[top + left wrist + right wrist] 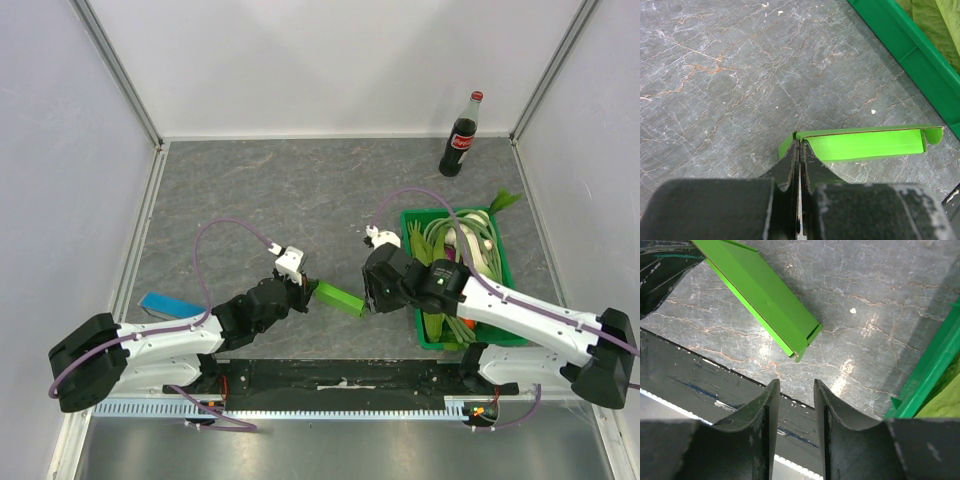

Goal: Fold the paper box

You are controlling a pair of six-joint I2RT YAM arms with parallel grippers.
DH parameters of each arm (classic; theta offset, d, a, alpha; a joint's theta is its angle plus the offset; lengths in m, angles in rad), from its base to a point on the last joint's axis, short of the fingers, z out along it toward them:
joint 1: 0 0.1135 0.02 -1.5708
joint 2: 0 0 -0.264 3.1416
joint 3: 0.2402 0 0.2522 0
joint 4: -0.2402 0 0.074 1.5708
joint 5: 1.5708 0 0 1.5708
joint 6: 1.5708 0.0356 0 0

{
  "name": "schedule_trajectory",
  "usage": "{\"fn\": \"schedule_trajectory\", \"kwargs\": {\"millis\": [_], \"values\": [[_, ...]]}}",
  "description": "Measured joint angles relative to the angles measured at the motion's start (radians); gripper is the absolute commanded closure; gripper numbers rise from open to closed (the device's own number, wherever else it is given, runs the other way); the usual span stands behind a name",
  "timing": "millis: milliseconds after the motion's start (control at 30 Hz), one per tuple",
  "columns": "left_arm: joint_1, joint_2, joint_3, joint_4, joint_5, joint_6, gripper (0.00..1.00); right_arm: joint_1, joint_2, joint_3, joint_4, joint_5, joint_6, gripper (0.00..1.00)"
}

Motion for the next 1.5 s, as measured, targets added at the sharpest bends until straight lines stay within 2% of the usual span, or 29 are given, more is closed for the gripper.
{"fn": "schedule_trajectory", "kwargs": {"millis": [267,533,1500], "values": [[-0.01,0.001,0.006,-0.012,-0.019,0.0,0.98,0.0,0.102,0.01,0.008,-0.023,0.049,0.66],[-0.013,0.001,0.012,-0.024,-0.021,0.0,0.98,0.0,0.131,0.01,0.051,-0.018,0.08,0.78],[-0.021,0.0,0.018,-0.038,-0.031,0.001,0.98,0.0,0.143,0.01,0.047,0.074,0.11,0.74]]}}
